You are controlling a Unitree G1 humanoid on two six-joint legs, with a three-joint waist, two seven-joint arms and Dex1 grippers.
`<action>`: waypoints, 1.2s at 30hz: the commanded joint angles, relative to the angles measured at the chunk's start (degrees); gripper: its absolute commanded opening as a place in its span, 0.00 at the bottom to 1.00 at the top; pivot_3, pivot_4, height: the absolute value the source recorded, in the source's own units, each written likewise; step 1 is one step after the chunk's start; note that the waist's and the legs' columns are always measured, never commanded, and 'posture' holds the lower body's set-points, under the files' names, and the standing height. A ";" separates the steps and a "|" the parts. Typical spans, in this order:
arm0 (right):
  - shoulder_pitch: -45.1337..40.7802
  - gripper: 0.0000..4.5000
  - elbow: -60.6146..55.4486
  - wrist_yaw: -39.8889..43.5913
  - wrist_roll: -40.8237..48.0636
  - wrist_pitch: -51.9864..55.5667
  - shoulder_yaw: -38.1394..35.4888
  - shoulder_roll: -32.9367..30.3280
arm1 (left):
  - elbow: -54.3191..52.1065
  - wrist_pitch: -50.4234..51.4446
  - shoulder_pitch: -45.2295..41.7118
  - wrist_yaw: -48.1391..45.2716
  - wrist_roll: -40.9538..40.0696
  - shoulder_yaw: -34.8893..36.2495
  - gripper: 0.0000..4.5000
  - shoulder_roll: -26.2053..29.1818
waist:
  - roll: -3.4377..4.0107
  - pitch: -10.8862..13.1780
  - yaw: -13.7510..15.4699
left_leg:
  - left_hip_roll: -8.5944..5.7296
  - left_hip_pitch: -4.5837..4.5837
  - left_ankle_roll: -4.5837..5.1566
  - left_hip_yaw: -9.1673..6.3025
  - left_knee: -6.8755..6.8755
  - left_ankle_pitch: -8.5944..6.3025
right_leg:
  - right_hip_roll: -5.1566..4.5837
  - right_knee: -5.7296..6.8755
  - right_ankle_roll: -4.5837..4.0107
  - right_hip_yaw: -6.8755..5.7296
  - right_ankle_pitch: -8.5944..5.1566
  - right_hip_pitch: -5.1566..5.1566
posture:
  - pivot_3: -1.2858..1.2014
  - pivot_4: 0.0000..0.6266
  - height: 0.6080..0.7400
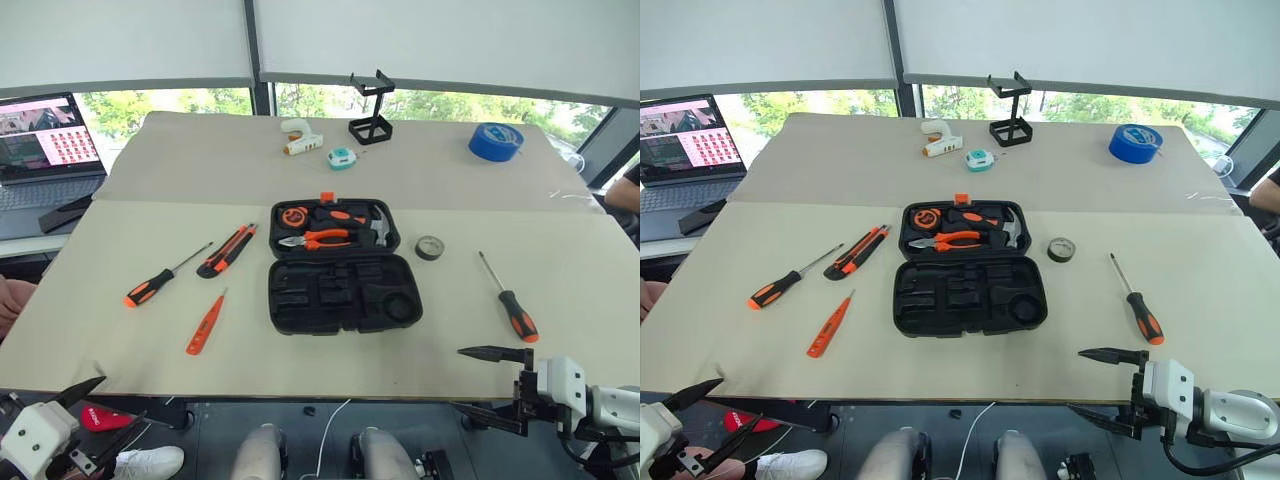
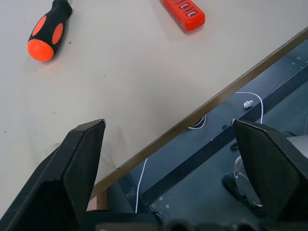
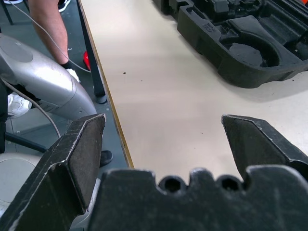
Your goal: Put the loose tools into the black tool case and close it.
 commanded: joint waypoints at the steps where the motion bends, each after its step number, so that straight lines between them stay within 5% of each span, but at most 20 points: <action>1: -4.32 1.00 -1.81 -1.32 2.18 0.43 1.27 1.61 | -3.11 5.61 0.58 1.54 -7.32 1.80 1.00 -0.71 | 0.00 0.00 -0.01 | 0.00 0.00 0.00 0.00 0.00 0.00 | 0.00 0.00 0.00 0.00 0.00 0.00 | 0.52 0.24 1.00; 4: -13.32 1.00 -5.38 -3.12 8.15 6.78 6.36 6.91 | -6.14 15.50 0.87 7.33 -18.57 6.54 1.00 -3.87 | -0.18 0.03 -1.31 | 0.21 0.06 0.00 -0.15 0.01 0.00 | 0.15 0.06 0.12 0.14 0.09 -0.01 | 0.52 0.24 1.00; 13: -21.31 1.00 -13.58 -8.80 14.04 15.68 9.52 13.04 | -6.70 29.32 7.59 15.60 -24.31 13.83 1.00 -6.87 | -0.31 0.02 -0.67 | 0.03 0.02 0.02 -0.16 0.00 -0.17 | 0.11 0.08 0.45 0.26 0.14 -0.08 | 0.52 0.24 1.00; 20: -21.50 1.00 -14.54 -11.03 13.97 15.80 9.14 14.80 | -11.03 41.34 0.07 17.89 -32.72 17.18 1.00 4.56 | -0.32 0.02 0.28 | 0.08 0.23 -0.09 -0.12 0.09 -0.23 | -0.06 0.11 -0.05 0.08 -0.06 -0.10 | 0.52 0.24 1.00; 24: -21.15 1.00 -13.49 -13.60 12.43 15.03 7.99 15.47 | -3.50 50.73 -17.89 18.40 -28.67 6.15 1.00 22.28 | -0.29 0.04 0.90 | 0.02 0.23 -0.05 -0.08 0.22 -0.14 | -0.04 0.46 0.16 -0.17 0.06 -0.07 | 0.52 0.24 1.00; 27: -20.62 1.00 -13.98 -14.29 11.72 14.78 8.44 15.94 | 6.16 53.25 -31.28 16.13 -24.02 -4.58 1.00 29.14 | -0.34 0.00 0.22 | 0.01 0.20 -0.07 0.06 0.29 -0.13 | -0.01 0.65 0.19 -0.19 0.06 0.01 | 0.52 0.24 1.00; 36: -13.88 1.00 -18.50 -16.20 10.56 14.08 6.50 15.66 | 30.67 54.53 -62.37 1.86 -6.52 -33.15 1.00 31.96 | -0.22 0.11 -1.48 | 0.15 0.03 -0.39 0.18 0.06 -0.14 | 0.39 0.87 0.21 -0.10 -0.03 -0.29 | 0.52 0.24 1.00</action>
